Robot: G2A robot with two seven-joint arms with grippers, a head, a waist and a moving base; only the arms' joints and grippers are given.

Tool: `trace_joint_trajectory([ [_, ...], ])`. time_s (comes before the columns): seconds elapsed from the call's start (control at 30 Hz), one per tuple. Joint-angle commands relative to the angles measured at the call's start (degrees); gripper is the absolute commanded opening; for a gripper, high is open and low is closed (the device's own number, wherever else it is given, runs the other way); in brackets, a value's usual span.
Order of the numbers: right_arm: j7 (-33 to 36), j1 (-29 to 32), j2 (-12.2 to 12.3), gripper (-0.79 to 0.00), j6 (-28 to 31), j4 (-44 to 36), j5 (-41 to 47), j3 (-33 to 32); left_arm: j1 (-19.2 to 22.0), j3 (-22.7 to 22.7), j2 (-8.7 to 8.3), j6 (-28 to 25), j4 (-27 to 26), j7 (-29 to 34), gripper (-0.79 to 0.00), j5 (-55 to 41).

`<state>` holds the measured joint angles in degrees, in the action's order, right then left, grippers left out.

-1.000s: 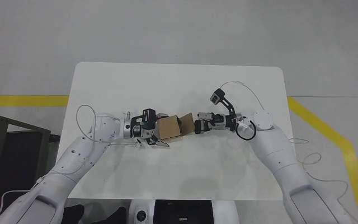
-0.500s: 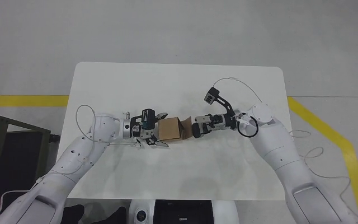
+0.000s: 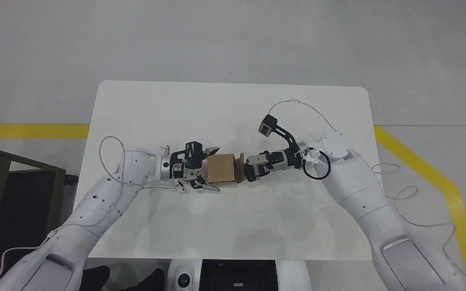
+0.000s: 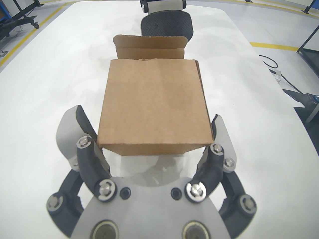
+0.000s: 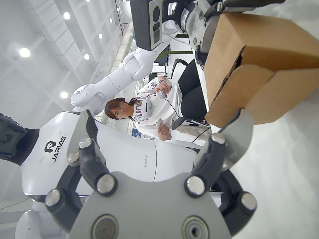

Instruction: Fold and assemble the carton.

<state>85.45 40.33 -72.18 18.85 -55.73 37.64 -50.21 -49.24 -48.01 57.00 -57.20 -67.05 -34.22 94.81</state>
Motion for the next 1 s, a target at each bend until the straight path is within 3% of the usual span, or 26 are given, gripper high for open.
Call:
trace_joint_trajectory([
  [0.0,-0.32,-0.20,-0.08,0.000,0.32,0.62,-0.08,0.61,0.00,0.03,0.01,0.01,-0.01,-0.03,0.000,-0.08],
  [0.63,0.86,-0.41,-1.71,0.000,-0.87,3.36,7.74,3.20,-0.03,0.38,0.10,-0.03,0.01,-0.05,0.000,-0.29],
  [0.7,1.44,-0.43,-2.29,0.000,-1.45,5.02,10.61,3.30,-0.02,0.44,0.12,-0.08,-0.04,-0.01,0.000,-0.28],
  [0.97,0.36,-2.94,-4.48,0.000,-0.37,12.06,8.61,6.03,0.02,0.36,0.05,-0.21,0.09,-0.19,0.000,-0.18],
])
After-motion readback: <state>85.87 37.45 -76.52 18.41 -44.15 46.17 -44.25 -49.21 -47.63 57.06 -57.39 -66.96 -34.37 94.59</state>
